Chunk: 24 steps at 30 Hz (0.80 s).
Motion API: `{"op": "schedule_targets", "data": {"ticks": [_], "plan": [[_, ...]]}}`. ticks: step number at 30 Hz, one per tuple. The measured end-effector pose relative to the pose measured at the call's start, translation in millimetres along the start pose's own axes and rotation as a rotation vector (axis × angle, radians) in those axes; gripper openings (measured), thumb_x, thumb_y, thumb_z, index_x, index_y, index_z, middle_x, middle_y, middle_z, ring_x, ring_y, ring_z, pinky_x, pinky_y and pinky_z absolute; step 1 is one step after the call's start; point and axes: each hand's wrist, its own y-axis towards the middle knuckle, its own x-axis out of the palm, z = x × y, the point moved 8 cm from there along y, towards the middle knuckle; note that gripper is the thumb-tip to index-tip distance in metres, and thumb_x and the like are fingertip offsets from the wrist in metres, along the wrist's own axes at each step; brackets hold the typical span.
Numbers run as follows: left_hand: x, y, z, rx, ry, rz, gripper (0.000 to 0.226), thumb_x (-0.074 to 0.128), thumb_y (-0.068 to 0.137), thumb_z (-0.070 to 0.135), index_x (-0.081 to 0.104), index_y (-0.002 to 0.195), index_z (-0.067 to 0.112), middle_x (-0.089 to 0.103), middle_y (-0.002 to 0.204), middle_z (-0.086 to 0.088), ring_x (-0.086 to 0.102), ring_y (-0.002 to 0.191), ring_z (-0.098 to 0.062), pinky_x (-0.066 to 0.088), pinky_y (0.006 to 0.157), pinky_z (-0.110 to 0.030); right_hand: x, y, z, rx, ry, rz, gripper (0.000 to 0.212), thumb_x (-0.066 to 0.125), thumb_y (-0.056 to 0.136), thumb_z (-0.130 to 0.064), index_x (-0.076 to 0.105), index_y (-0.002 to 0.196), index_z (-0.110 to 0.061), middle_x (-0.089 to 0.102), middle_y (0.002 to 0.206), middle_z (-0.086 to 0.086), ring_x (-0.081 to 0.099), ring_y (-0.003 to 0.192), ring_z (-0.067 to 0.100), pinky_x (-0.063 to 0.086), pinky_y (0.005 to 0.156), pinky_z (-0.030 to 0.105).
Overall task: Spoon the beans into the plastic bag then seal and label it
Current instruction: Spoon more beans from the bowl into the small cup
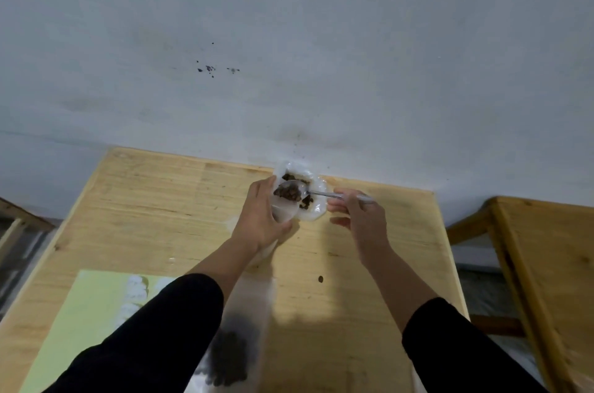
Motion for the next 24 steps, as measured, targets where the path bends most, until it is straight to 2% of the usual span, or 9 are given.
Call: {"op": "schedule_targets", "data": {"ticks": [4,9,12,14,16,18,20,22,24], "plan": [[0.6,-2.0,13.4,0.031,0.006,0.01,0.093,0.078,0.071,0.022,0.022,0.146,0.016,0.029,0.141,-0.003,0.037,0.123,-0.011,0.023,0.091,-0.005,-8.5,-17.5,-14.3,-0.109,-0.156,-0.008,0.014,0.061,0.086,-0.006,0.072,0.086,-0.014,0.069,0.074,0.006,0.062,0.063,0.008,0.053,0.054,0.021],[2.8,-7.3,24.7,0.07,0.001,0.035,0.09,0.077,0.071,0.017,0.025,0.144,0.02,0.032,0.139,-0.003,0.038,0.124,-0.013,0.025,0.09,-0.007,-30.2,-30.6,-5.4,-0.098,-0.279,0.025,0.01,0.069,0.078,-0.008,0.076,0.08,-0.014,0.072,0.076,0.003,0.06,0.065,0.008,0.052,0.061,0.025],[8.1,-12.6,31.4,0.089,0.003,0.045,0.089,0.076,0.071,0.016,0.026,0.144,0.022,0.032,0.137,-0.002,0.039,0.123,-0.012,0.027,0.091,-0.01,-42.8,-35.5,4.1,-0.102,-0.426,0.031,0.006,0.071,0.075,-0.012,0.076,0.077,-0.016,0.071,0.072,-0.006,0.06,0.065,0.002,0.049,0.067,0.019],[10.5,-15.4,33.3,0.088,-0.001,0.047,0.089,0.077,0.071,0.016,0.026,0.144,0.022,0.032,0.137,-0.002,0.04,0.122,-0.012,0.029,0.092,-0.012,-48.2,-37.0,10.9,-0.068,-0.448,0.041,0.004,0.072,0.074,-0.015,0.075,0.073,-0.017,0.07,0.07,-0.009,0.06,0.065,-0.001,0.046,0.067,0.017],[12.1,-18.9,36.9,0.094,0.001,0.062,0.089,0.077,0.071,0.016,0.026,0.144,0.021,0.032,0.137,-0.002,0.04,0.12,-0.011,0.03,0.093,-0.013,-55.8,-36.4,20.5,-0.005,-0.401,0.05,0.005,0.073,0.074,-0.016,0.074,0.069,-0.018,0.067,0.061,-0.01,0.056,0.056,-0.001,0.043,0.063,0.017],[12.1,-22.6,39.4,0.09,-0.003,0.086,0.089,0.078,0.071,0.018,0.026,0.144,0.021,0.033,0.137,-0.002,0.038,0.116,-0.007,0.03,0.094,-0.014,-67.9,-33.1,32.7,0.064,-0.311,0.106,0.01,0.073,0.073,-0.016,0.072,0.064,-0.017,0.061,0.054,-0.008,0.051,0.053,0.006,0.043,0.062,0.022],[12.4,-26.5,39.8,0.079,-0.005,0.108,0.088,0.078,0.071,0.02,0.027,0.143,0.022,0.033,0.137,-0.002,0.037,0.116,-0.007,0.03,0.094,-0.015,-80.4,-28.6,47.7,0.147,-0.248,0.183,0.011,0.075,0.073,-0.015,0.071,0.063,-0.017,0.061,0.056,-0.006,0.052,0.055,0.008,0.044,0.065,0.025],[14.5,-31.1,39.4,0.069,-0.003,0.128,0.087,0.078,0.072,0.021,0.028,0.143,0.022,0.033,0.137,-0.002,0.038,0.118,-0.008,0.03,0.094,-0.016,-88.1,-23.5,61.0,0.202,-0.304,0.219,0.011,0.075,0.073,-0.018,0.071,0.063,-0.018,0.06,0.056,-0.007,0.051,0.056,0.007,0.042,0.063,0.021],[17.2,-35.7,39.1,0.061,0.0,0.147,0.087,0.078,0.071,0.02,0.028,0.143,0.022,0.034,0.137,-0.002,0.038,0.119,-0.009,0.029,0.095,-0.015,-90.6,-15.4,69.8,0.223,-0.417,0.187,0.019,0.073,0.076,-0.023,0.066,0.058,-0.022,0.058,0.056,-0.009,0.052,0.056,0.007,0.04,0.057,0.018]]}}
